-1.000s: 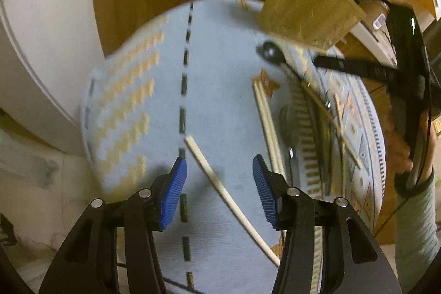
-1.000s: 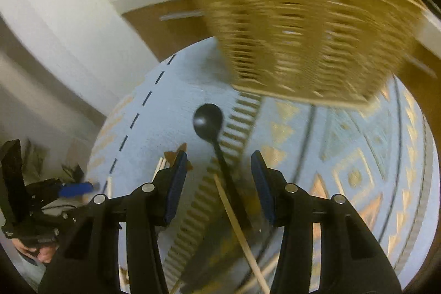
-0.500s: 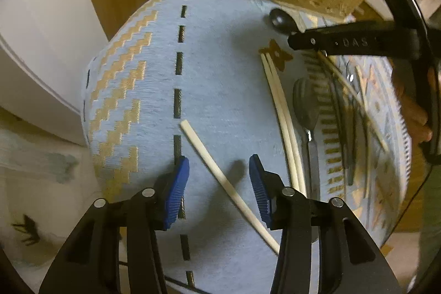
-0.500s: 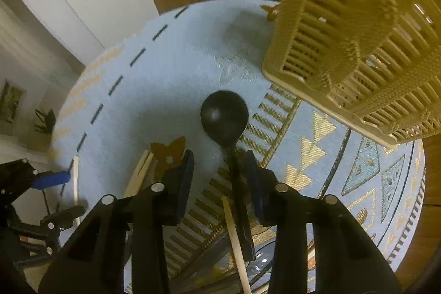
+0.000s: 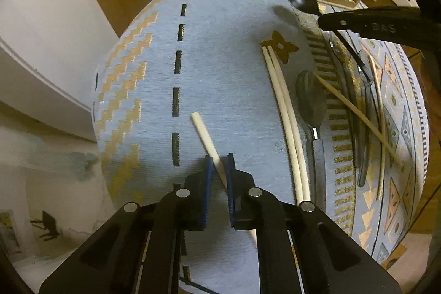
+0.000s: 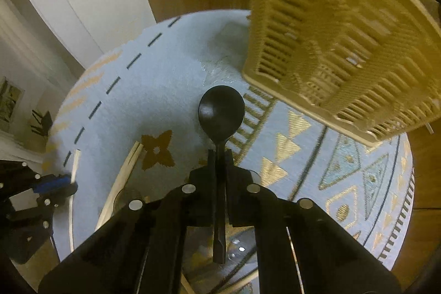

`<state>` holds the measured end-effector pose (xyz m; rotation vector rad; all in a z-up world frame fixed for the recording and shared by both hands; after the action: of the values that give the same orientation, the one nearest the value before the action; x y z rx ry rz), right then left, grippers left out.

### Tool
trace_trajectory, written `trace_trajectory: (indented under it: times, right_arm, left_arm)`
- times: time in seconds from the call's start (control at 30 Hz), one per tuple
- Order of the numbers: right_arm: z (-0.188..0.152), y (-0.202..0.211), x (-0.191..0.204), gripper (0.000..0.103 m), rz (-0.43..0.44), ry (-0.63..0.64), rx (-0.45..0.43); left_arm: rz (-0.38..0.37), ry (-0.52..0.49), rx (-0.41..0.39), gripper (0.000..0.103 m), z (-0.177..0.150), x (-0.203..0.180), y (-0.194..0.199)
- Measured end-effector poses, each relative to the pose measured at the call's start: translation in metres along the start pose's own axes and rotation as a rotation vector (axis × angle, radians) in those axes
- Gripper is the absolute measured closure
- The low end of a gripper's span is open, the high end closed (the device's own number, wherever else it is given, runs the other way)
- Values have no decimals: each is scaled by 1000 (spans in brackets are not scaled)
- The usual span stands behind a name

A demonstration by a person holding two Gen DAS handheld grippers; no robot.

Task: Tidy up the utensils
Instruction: 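Grasp the black spoon with the right tool while the left tool grasps a single chopstick, then lift the black spoon and chopstick into the beige basket and open both tools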

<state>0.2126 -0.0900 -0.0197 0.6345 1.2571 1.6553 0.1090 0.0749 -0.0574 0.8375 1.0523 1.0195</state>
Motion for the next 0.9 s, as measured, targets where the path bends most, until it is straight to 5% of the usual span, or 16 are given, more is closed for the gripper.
trace_trajectory:
  times: [0.3,0.43,0.53,0.57,0.73,0.83,0.9]
  right_arm:
    - [-28,48,-23,98,52,-54,-114]
    - [-38,60,-24,98,79,-59,-138]
    - [-45,67,-26,98,106,-66,-142]
    - [-47,68,-27,98,119,-73,-140]
    - [-52,62,-28,98,127,-92,-133]
    - [-55,59,-30,98,124,-100,-132]
    - [-57,58,-32,98,128,-106,-133]
  left_arm:
    - [-110,-9,-122,103,-5,-9,28]
    - [-155,-3,-47,101,-8,-6,29]
    - [-106,-7,-23,77,-14,-6,23]
    - [-109,-4,-14,75,-14,-6,20]
    - [-61,-33,70,78,-17,-18,-1]
    - [23,-75,89,96,-16,-28,-4]
    - [58,-102,90,98,-16,-35,-6]
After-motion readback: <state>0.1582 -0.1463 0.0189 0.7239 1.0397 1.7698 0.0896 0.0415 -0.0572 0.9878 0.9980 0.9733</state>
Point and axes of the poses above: each gripper's, at about its wrist camera, not at the fingertips, and y roughly against the way its jaws point, x to its left, z to its top, the point moved 1 cm from there along -y, roughly the way its jaws point, and after that the axes turned 14 degrees about -z, right-handed, at the moved point
